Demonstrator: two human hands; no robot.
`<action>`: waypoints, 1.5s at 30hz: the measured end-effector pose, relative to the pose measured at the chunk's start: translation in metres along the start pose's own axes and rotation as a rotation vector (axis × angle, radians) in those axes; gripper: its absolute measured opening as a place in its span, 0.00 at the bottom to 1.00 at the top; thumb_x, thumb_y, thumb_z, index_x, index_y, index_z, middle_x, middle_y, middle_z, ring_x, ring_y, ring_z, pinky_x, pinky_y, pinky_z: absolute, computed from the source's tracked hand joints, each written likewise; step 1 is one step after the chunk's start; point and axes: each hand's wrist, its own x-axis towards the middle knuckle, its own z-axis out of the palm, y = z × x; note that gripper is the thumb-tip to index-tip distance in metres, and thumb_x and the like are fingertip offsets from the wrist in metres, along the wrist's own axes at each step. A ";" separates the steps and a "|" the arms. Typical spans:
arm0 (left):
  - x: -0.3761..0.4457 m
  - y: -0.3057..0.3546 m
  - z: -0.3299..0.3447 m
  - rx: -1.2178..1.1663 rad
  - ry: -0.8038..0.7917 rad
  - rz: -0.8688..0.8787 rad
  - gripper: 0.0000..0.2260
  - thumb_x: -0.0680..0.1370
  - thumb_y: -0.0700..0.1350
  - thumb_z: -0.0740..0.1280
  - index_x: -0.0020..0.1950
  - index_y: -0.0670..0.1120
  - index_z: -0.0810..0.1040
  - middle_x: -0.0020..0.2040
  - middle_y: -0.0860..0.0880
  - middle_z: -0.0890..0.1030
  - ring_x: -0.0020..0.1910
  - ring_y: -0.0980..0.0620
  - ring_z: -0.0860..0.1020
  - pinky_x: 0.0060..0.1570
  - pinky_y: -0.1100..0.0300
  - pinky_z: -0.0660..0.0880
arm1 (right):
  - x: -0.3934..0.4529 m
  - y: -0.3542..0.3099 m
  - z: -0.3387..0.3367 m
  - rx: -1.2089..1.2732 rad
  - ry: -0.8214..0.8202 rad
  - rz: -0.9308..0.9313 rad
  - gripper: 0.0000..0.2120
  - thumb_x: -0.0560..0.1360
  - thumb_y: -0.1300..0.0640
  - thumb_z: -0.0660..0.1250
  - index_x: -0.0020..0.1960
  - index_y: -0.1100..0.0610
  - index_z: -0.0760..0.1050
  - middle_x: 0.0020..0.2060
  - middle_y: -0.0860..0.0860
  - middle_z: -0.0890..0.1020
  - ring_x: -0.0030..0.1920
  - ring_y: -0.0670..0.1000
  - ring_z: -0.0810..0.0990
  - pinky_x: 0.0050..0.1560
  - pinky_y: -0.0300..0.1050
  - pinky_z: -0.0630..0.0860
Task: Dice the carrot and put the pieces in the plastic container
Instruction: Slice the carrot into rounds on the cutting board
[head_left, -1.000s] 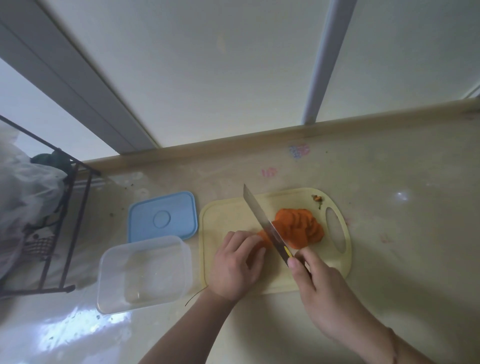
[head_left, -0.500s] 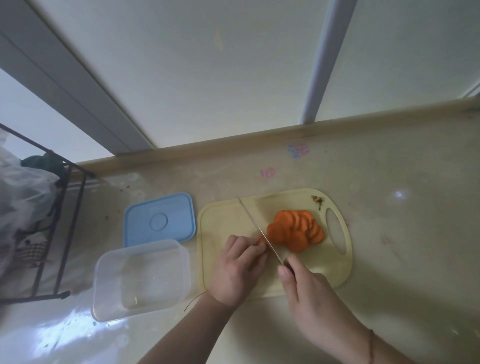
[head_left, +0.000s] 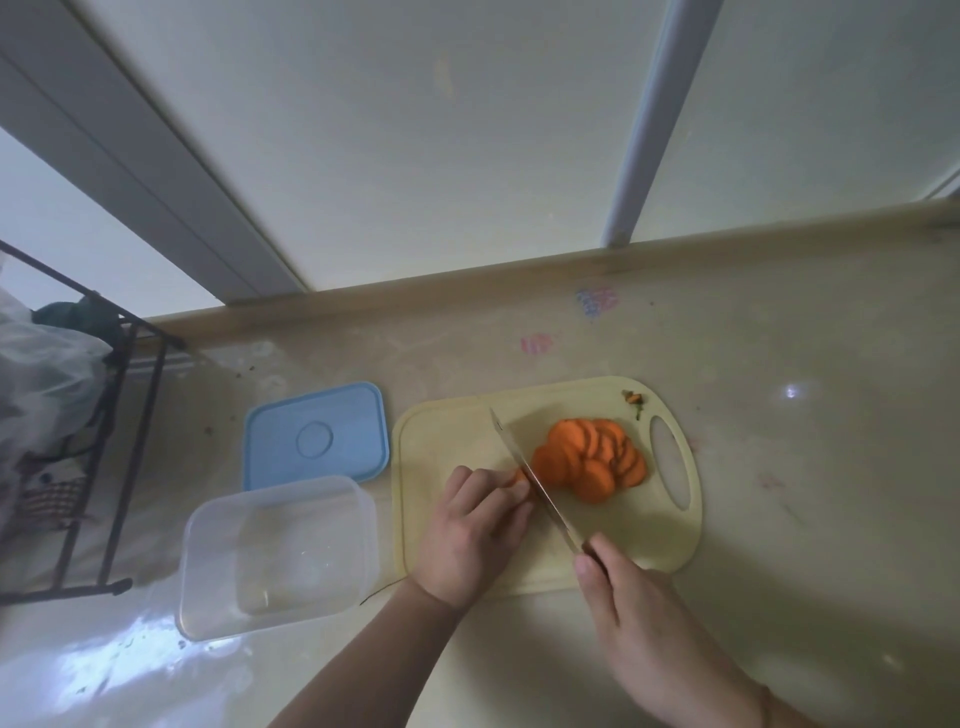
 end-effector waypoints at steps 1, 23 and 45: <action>0.000 0.001 0.000 0.001 0.003 -0.001 0.06 0.76 0.41 0.75 0.51 0.41 0.85 0.47 0.47 0.82 0.40 0.44 0.77 0.41 0.52 0.78 | 0.005 -0.001 0.003 -0.022 0.006 0.000 0.13 0.81 0.44 0.49 0.43 0.50 0.62 0.28 0.50 0.73 0.32 0.48 0.71 0.39 0.51 0.64; 0.001 0.008 -0.008 -0.016 0.001 -0.108 0.05 0.74 0.38 0.73 0.49 0.41 0.83 0.44 0.48 0.79 0.42 0.47 0.78 0.43 0.56 0.76 | -0.005 -0.020 -0.007 0.020 0.072 -0.046 0.17 0.77 0.37 0.48 0.45 0.50 0.63 0.30 0.42 0.75 0.30 0.48 0.70 0.33 0.45 0.64; 0.003 -0.008 -0.002 -0.039 0.036 0.008 0.10 0.75 0.37 0.74 0.52 0.45 0.77 0.45 0.48 0.76 0.39 0.44 0.78 0.42 0.54 0.76 | 0.024 -0.024 0.008 -0.077 0.078 -0.075 0.13 0.82 0.43 0.49 0.43 0.49 0.60 0.28 0.49 0.70 0.32 0.52 0.70 0.36 0.50 0.63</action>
